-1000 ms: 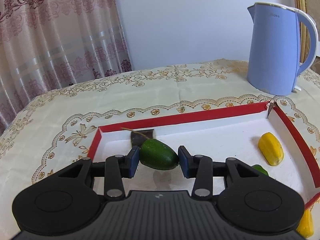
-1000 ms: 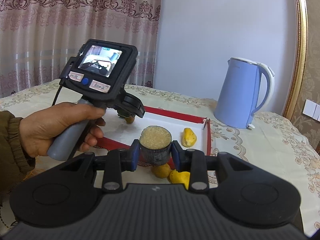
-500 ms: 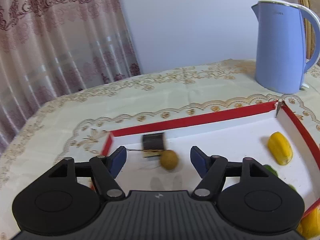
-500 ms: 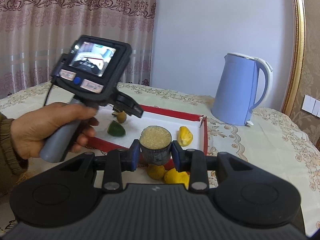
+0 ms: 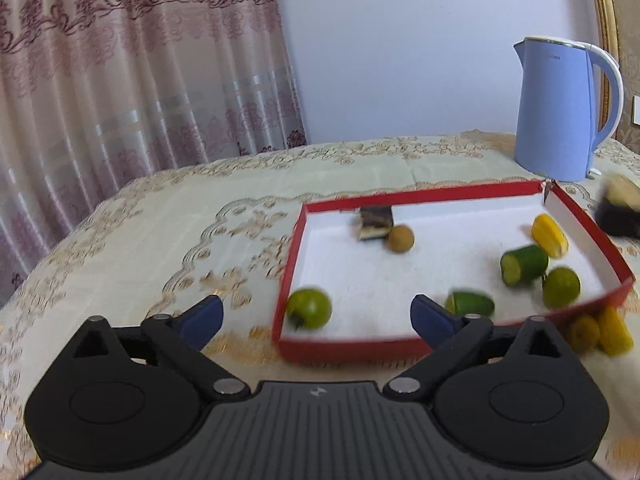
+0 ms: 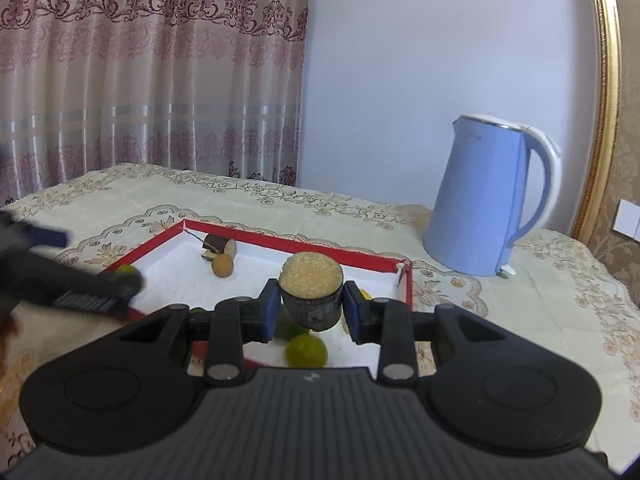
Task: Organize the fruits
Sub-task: 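Lower the dark log piece into the tray and open the right tool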
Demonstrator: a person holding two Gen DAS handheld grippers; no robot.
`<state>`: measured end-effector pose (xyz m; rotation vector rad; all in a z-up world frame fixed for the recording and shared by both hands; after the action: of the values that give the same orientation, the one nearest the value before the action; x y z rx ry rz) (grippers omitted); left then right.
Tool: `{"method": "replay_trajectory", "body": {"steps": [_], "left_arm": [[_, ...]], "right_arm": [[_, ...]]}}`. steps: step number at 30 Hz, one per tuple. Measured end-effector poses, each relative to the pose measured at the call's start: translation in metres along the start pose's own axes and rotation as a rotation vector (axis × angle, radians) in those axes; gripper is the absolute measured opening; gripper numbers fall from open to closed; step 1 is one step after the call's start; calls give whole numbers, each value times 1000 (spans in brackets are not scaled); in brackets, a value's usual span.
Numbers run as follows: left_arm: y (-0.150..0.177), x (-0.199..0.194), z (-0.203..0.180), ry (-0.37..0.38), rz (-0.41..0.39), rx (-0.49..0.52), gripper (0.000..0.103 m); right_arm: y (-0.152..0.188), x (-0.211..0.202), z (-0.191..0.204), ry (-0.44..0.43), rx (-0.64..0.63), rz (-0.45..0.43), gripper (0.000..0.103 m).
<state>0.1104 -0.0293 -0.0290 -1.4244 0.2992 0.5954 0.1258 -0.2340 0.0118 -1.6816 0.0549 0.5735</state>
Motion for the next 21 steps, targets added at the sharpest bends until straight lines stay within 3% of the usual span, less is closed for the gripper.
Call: {"method": "replay_trajectory", "body": {"steps": [7, 21], "left_arm": [[25, -5, 7, 51, 68, -22, 101], [35, 0, 19, 17, 99, -46, 101]], "right_arm": [[-13, 53, -2, -4, 8, 37, 32], [-13, 124, -2, 39, 17, 127, 32]]}}
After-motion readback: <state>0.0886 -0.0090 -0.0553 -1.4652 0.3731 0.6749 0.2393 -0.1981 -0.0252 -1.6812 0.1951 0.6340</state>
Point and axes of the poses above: each gripper's, at about its wrist camera, not at the fingertips, and x roughly the way its jaws point, z to its left, y to its underside, the point moved 9 cm from there along x, roughly the way its jaws point, and after that the axes turned 1 degree about -x, right-handed, at the moved point
